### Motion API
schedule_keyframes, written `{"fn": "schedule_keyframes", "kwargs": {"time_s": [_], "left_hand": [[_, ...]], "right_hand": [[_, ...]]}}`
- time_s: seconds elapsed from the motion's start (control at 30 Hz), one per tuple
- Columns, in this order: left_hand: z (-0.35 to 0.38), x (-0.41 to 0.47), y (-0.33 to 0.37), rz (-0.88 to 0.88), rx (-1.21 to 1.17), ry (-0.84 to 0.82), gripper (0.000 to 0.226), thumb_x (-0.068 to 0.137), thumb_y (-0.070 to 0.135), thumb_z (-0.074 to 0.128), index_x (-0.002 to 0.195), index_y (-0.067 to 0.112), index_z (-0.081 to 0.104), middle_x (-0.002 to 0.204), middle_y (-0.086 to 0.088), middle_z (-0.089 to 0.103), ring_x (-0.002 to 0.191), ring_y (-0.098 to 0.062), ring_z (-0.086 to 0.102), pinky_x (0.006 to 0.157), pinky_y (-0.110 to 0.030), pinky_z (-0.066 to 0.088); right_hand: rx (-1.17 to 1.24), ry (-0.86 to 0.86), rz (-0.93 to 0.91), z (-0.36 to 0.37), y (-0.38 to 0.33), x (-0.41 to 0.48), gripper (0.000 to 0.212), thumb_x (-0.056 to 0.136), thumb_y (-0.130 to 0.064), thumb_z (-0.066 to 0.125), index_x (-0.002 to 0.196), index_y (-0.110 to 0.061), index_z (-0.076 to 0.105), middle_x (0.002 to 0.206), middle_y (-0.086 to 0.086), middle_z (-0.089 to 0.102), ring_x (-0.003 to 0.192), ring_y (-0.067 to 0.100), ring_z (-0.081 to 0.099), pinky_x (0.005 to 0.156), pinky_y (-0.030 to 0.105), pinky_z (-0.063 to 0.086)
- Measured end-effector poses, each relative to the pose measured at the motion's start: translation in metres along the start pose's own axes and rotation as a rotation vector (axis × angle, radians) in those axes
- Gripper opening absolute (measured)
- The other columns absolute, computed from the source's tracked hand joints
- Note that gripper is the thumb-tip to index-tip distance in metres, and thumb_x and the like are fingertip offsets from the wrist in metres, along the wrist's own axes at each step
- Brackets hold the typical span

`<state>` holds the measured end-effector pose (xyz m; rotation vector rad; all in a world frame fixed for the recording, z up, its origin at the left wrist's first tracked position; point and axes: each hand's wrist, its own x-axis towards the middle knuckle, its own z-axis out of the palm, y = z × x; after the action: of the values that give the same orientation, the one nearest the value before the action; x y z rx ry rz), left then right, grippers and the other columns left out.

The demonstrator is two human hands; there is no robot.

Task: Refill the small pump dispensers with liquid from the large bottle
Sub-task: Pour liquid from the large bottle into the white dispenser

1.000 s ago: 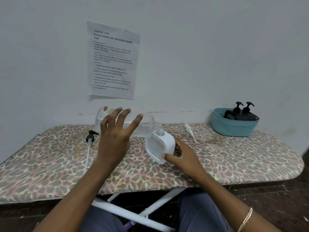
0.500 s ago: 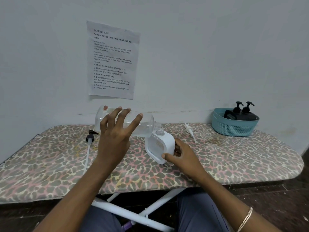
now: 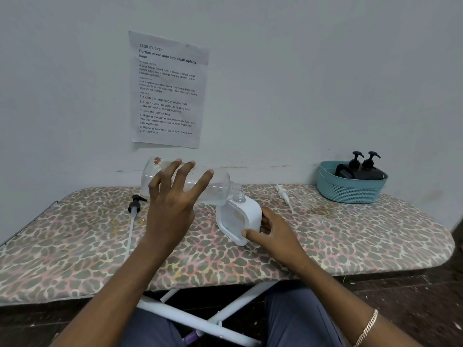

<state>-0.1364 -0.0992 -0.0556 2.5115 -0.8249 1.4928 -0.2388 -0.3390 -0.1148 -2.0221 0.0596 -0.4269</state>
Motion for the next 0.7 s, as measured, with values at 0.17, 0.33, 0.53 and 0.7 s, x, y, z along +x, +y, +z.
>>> {"fn": "schedule_keyframes", "kwargs": {"time_s": [0.17,0.33,0.53,0.7], "left_hand": [[-0.0005,-0.0001,0.0004,-0.003,0.0,-0.001,0.096,0.064,-0.022,0.066,0.146,0.028,0.061,0.147,-0.013,0.057,0.144,-0.037,0.04,0.107,-0.051,0.03],[-0.0018,0.0005,0.0007,-0.002,0.0,-0.003,0.095,0.064,-0.022,0.067,0.145,0.028,0.061,0.147,-0.013,0.057,0.144,-0.037,0.04,0.107,-0.051,0.029],[-0.0027,0.0015,0.0005,0.002,0.001,-0.004,0.096,0.063,-0.022,0.067,0.145,0.028,0.061,0.147,-0.014,0.058,0.144,-0.038,0.041,0.108,-0.051,0.029],[-0.0038,0.0016,0.0007,0.004,0.006,0.002,0.096,0.063,-0.023,0.067,0.144,0.028,0.063,0.147,-0.013,0.058,0.143,-0.037,0.041,0.108,-0.05,0.029]], "right_hand": [[0.003,-0.006,0.003,-0.0002,-0.001,-0.0002,0.067,0.083,-0.041,0.084,0.143,-0.036,0.055,0.131,-0.017,0.068,0.119,0.003,0.065,0.102,0.036,0.057],[0.0,-0.008,0.006,-0.0004,-0.0004,-0.0005,0.068,0.081,-0.045,0.083,0.142,-0.037,0.055,0.132,-0.018,0.067,0.119,0.003,0.065,0.102,0.036,0.057],[0.002,-0.007,0.012,-0.0001,-0.0008,-0.0004,0.067,0.081,-0.043,0.084,0.142,-0.036,0.056,0.131,-0.018,0.068,0.119,0.003,0.065,0.102,0.036,0.057],[-0.007,-0.003,0.004,-0.0005,-0.0024,-0.0007,0.064,0.085,-0.037,0.084,0.143,-0.035,0.056,0.13,-0.019,0.067,0.118,0.0,0.064,0.101,0.032,0.056]]}}
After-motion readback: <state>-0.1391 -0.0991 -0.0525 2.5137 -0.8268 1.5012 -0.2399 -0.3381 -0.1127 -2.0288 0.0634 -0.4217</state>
